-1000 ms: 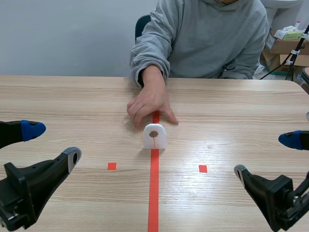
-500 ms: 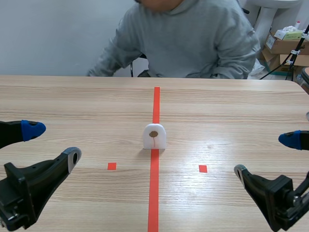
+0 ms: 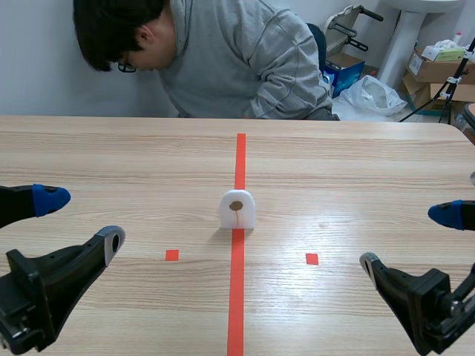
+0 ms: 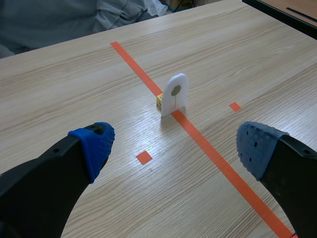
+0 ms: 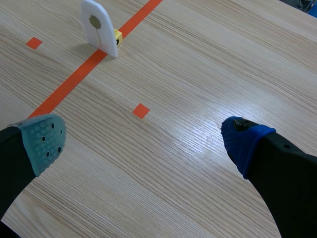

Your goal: Do the leaf sorting experiment

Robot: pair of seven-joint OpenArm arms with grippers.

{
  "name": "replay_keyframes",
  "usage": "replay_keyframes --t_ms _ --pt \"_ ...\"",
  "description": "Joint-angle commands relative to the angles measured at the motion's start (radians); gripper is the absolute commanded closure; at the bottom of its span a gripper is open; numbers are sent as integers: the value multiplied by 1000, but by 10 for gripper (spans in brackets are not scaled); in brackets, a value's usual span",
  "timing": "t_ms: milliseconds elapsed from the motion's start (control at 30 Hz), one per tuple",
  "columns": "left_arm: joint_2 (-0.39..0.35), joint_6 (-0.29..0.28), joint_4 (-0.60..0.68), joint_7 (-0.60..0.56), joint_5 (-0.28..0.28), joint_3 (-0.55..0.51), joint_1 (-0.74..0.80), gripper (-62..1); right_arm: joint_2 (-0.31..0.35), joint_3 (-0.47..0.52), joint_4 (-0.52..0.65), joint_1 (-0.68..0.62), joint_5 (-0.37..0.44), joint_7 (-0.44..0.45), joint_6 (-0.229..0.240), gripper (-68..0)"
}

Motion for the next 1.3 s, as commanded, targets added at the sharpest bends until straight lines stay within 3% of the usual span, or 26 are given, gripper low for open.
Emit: replay_keyframes --t_ms 0,400,533,700,833,933,1133,1267 --pt "8 -1 19 -13 -6 1 2 -529 -1 6 14 10 8 14 0 -657" --pt "8 0 19 -12 -6 1 -1 -529 -1 6 14 10 8 14 0 -657" --pt "8 -1 19 50 -5 3 -18 -529 -1 6 14 10 8 14 0 -657" --pt "8 -1 -23 141 55 35 -113 -529 0 6 14 10 8 13 0 -657" --pt "7 -23 -118 140 121 85 -248 -529 0 6 14 10 8 13 0 -657" --pt "7 -52 -225 140 137 147 -384 -529 0 6 14 10 8 14 0 -657" --pt "11 -92 -489 129 145 335 -682 -529 0 6 14 10 7 13 0 -657" --pt "51 -92 -665 109 208 459 -855 -529 -1 6 14 10 7 14 0 -657"
